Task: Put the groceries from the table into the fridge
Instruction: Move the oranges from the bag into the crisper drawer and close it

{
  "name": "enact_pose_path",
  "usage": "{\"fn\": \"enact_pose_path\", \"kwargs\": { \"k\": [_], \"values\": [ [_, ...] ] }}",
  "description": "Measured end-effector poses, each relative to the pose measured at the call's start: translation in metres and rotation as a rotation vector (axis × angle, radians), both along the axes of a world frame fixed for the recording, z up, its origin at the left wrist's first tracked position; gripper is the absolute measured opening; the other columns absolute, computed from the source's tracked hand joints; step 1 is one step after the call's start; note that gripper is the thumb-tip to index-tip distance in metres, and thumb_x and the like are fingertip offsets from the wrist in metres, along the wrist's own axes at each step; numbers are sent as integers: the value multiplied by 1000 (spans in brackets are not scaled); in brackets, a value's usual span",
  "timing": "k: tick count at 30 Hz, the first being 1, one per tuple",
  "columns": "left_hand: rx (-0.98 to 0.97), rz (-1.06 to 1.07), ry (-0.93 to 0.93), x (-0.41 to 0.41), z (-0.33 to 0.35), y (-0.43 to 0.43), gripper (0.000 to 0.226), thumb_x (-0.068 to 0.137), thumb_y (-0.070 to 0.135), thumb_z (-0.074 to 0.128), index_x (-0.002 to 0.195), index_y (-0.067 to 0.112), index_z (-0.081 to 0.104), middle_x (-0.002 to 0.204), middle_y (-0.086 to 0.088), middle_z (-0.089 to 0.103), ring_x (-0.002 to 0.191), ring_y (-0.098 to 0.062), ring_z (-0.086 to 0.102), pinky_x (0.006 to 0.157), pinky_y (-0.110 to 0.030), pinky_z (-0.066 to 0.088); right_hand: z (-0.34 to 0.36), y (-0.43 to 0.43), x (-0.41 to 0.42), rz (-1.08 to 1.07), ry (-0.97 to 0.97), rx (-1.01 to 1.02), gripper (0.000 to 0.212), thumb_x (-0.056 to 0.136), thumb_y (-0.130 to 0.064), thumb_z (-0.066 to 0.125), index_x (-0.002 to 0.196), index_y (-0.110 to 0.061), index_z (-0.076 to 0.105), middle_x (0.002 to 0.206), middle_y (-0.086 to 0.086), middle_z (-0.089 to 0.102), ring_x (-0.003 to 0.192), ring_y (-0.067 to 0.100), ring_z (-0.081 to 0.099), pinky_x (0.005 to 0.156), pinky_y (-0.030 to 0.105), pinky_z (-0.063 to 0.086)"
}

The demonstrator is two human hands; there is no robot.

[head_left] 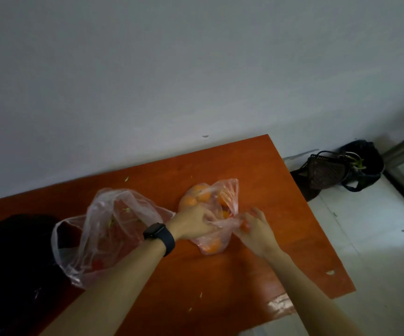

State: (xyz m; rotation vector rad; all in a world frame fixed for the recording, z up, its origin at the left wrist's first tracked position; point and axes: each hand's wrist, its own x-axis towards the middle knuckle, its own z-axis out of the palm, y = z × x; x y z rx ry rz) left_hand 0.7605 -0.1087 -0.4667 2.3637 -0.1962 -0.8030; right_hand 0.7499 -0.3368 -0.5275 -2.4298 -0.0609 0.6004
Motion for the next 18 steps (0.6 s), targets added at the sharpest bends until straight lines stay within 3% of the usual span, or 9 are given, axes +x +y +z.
{"fn": "enact_pose_path", "kwargs": {
  "k": [1, 3, 6, 9, 11, 13, 14, 16, 18],
  "values": [
    [-51, -3, 92, -5, 3, 3, 36, 88, 55, 63, 99, 23, 75, 98, 5, 71, 82, -10, 61, 69, -28, 48, -4, -2, 2, 34, -20, -28, 42, 95, -49, 58, 132, -29, 57, 150, 3, 43, 138, 23, 44, 104, 37, 47],
    [-174, 115, 176, -13, 9, 7, 46, 88, 64, 59, 115, 30, 72, 115, 15, 68, 100, -2, 61, 82, -22, 47, -6, -6, 1, 47, -62, 15, 30, 99, -39, 57, 125, -26, 62, 129, -4, 55, 119, 18, 58, 93, 27, 49],
    [-90, 332, -76, -6, 10, 5, 39, 97, 56, 49, 126, 34, 64, 132, 14, 57, 115, -5, 55, 94, -28, 48, -4, -19, -9, 58, -154, 108, 21, 101, -24, 57, 119, -24, 67, 108, -14, 57, 101, 12, 64, 79, 15, 45],
    [237, -13, -422, 9, -7, -6, 39, 97, 43, 51, 136, 45, 50, 150, 9, 38, 134, -16, 38, 105, -34, 39, -3, -34, -17, 13, -172, 221, 26, 99, -16, 60, 122, -27, 67, 119, -11, 63, 104, 8, 64, 82, 12, 49],
    [436, -311, -467, 16, -22, -20, 50, 91, 52, 56, 139, 48, 44, 162, 0, 20, 147, -25, 20, 117, -47, 25, -6, -43, -23, -29, -220, 264, 28, 97, -10, 62, 112, -33, 70, 124, -10, 63, 106, 7, 65, 86, 18, 54],
    [615, -544, -438, 21, -33, -31, 45, 90, 58, 55, 132, 40, 57, 165, -3, 12, 150, -26, 13, 119, -53, 14, -7, -49, -27, -84, -245, 270, 30, 94, -9, 65, 96, -38, 70, 130, -6, 62, 102, 5, 65, 84, 23, 56],
    [651, -579, -435, 24, -34, -34, 42, 92, 58, 52, 124, 35, 65, 164, -3, 18, 150, -24, 16, 119, -52, 14, -3, -50, -29, -112, -241, 283, 28, 93, -11, 67, 94, -39, 69, 134, -5, 60, 102, 4, 64, 84, 23, 56],
    [593, -446, -442, 30, -30, -34, 41, 96, 57, 44, 110, 30, 72, 150, -1, 45, 138, -20, 37, 114, -42, 28, 7, -45, -33, -117, -255, 328, 25, 91, -29, 70, 114, -38, 64, 142, -8, 52, 120, 5, 55, 98, 28, 50],
    [415, -130, -403, 36, -15, -33, 33, 98, 48, 45, 92, 25, 68, 108, 3, 65, 93, -17, 58, 79, -31, 46, 20, -29, -33, 1, -321, 291, 61, 86, -49, 69, 141, -34, 47, 152, -11, 41, 140, 7, 35, 112, 30, 32]
  ]
}}
